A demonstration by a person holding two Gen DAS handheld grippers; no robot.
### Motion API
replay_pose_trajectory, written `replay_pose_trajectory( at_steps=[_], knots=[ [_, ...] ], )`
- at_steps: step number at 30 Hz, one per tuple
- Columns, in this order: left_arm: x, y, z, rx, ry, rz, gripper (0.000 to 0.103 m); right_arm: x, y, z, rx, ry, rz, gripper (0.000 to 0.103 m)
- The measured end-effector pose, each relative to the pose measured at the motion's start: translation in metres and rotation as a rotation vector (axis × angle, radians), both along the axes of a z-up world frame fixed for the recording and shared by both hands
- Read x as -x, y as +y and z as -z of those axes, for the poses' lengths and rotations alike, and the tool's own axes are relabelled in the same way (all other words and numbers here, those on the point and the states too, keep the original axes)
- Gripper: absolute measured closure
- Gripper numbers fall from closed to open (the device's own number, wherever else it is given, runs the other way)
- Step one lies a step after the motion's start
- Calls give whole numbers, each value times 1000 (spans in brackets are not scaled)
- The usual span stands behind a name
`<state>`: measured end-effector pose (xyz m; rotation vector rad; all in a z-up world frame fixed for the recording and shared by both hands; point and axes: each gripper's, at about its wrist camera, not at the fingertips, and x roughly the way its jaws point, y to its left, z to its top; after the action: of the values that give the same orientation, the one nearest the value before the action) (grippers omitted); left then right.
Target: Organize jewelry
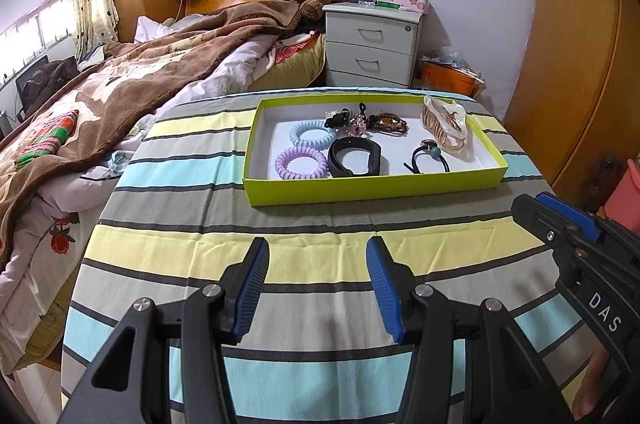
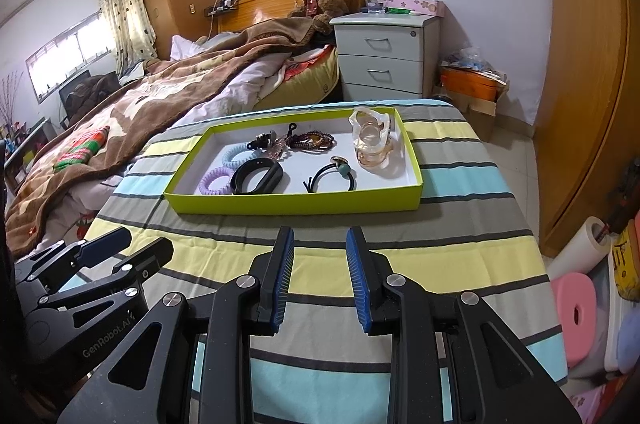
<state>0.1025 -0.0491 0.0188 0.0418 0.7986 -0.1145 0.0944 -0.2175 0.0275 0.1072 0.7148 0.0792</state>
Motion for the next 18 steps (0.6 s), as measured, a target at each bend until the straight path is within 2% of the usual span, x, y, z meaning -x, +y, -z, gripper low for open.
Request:
replay_pose_trajectory(
  at_steps=[18],
  knots=[
    [0, 2, -3, -4, -4, -14, 50, 0, 1, 0, -1, -1, 1, 75]
  ],
)
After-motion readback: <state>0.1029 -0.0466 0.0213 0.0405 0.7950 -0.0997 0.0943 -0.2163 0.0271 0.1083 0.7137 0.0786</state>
